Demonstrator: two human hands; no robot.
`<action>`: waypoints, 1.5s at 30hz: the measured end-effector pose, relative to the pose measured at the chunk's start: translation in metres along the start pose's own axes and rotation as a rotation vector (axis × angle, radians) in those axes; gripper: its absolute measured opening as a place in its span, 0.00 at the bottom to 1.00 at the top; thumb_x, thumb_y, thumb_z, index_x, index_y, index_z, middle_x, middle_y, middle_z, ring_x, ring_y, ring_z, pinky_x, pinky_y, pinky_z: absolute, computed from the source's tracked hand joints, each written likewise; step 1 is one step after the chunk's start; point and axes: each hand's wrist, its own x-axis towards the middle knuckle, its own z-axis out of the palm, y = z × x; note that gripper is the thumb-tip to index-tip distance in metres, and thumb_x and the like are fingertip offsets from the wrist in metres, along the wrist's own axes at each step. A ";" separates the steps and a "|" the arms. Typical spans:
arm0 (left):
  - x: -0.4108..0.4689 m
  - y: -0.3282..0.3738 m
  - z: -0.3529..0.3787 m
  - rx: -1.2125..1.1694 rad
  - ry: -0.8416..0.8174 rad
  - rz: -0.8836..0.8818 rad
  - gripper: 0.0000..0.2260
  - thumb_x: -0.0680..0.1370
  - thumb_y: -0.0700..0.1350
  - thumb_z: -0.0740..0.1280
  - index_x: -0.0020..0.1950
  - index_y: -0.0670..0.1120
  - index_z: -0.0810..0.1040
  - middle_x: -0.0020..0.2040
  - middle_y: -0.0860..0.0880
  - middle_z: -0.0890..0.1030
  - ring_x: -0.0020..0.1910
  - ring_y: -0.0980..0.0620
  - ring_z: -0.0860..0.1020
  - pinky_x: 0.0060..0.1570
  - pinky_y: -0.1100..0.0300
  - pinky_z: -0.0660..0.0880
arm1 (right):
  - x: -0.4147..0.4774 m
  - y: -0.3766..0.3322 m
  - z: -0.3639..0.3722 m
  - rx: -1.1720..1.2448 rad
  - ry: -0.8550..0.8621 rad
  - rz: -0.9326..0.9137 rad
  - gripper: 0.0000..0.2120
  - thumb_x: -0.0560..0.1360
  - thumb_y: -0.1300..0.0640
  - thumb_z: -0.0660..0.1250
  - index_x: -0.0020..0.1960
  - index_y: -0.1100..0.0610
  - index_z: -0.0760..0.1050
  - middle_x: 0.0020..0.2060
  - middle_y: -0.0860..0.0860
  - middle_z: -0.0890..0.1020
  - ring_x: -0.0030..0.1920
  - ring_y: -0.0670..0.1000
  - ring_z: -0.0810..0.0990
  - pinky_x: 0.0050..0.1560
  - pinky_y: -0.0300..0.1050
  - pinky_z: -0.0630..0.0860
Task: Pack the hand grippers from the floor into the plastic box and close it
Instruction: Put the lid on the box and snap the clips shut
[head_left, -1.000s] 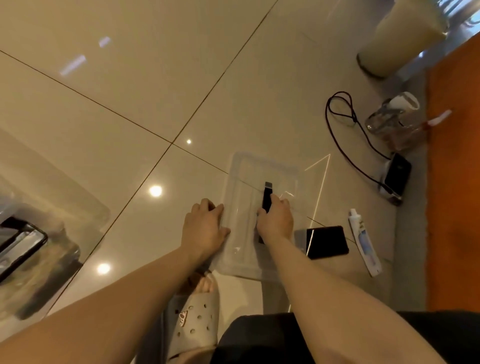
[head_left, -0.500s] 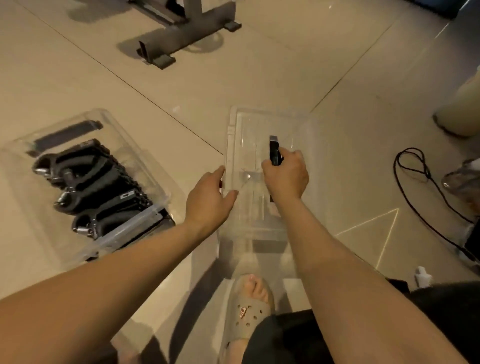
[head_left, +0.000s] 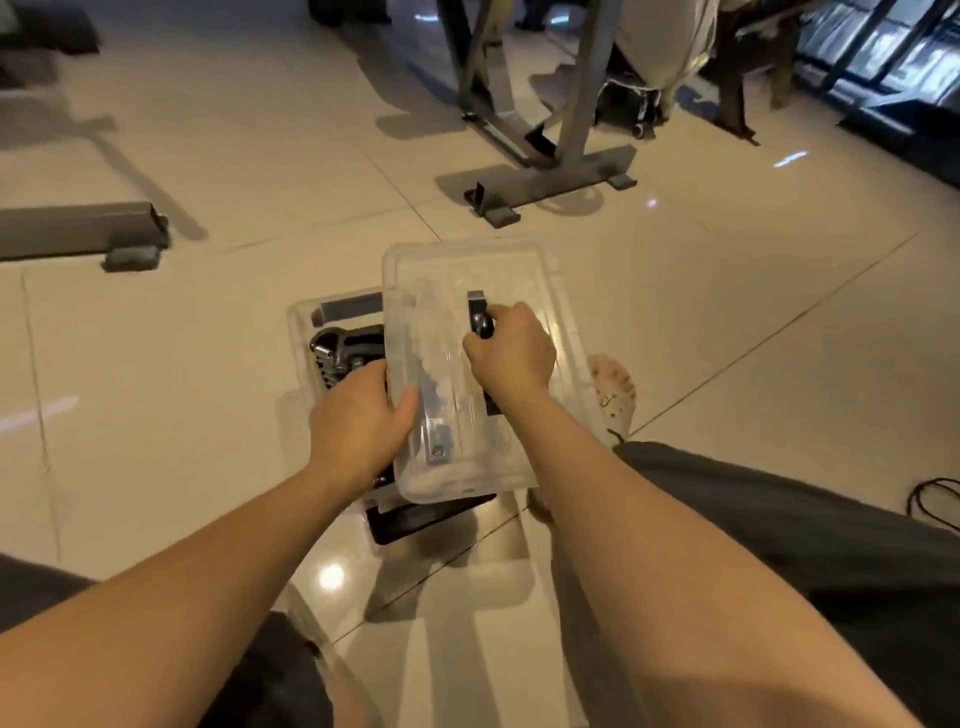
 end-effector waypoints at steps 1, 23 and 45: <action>-0.004 -0.010 -0.006 0.029 0.003 -0.019 0.07 0.80 0.59 0.62 0.48 0.57 0.74 0.34 0.59 0.74 0.32 0.60 0.70 0.29 0.61 0.63 | 0.000 -0.007 0.011 0.007 -0.040 -0.043 0.10 0.75 0.53 0.68 0.55 0.54 0.81 0.48 0.53 0.80 0.41 0.55 0.78 0.36 0.43 0.68; 0.003 -0.079 0.003 -0.293 -0.009 -0.671 0.24 0.78 0.51 0.71 0.73 0.48 0.74 0.44 0.50 0.84 0.44 0.49 0.82 0.49 0.55 0.77 | 0.036 -0.027 0.113 -0.134 -0.445 -0.369 0.11 0.76 0.49 0.70 0.42 0.56 0.75 0.37 0.50 0.78 0.38 0.53 0.78 0.32 0.43 0.68; 0.103 -0.149 -0.029 -0.022 0.037 -0.782 0.17 0.81 0.47 0.67 0.70 0.57 0.77 0.64 0.49 0.81 0.57 0.45 0.79 0.56 0.52 0.76 | 0.159 -0.025 0.128 -0.218 -0.435 -0.585 0.15 0.83 0.49 0.58 0.57 0.57 0.79 0.48 0.56 0.84 0.46 0.60 0.81 0.44 0.50 0.75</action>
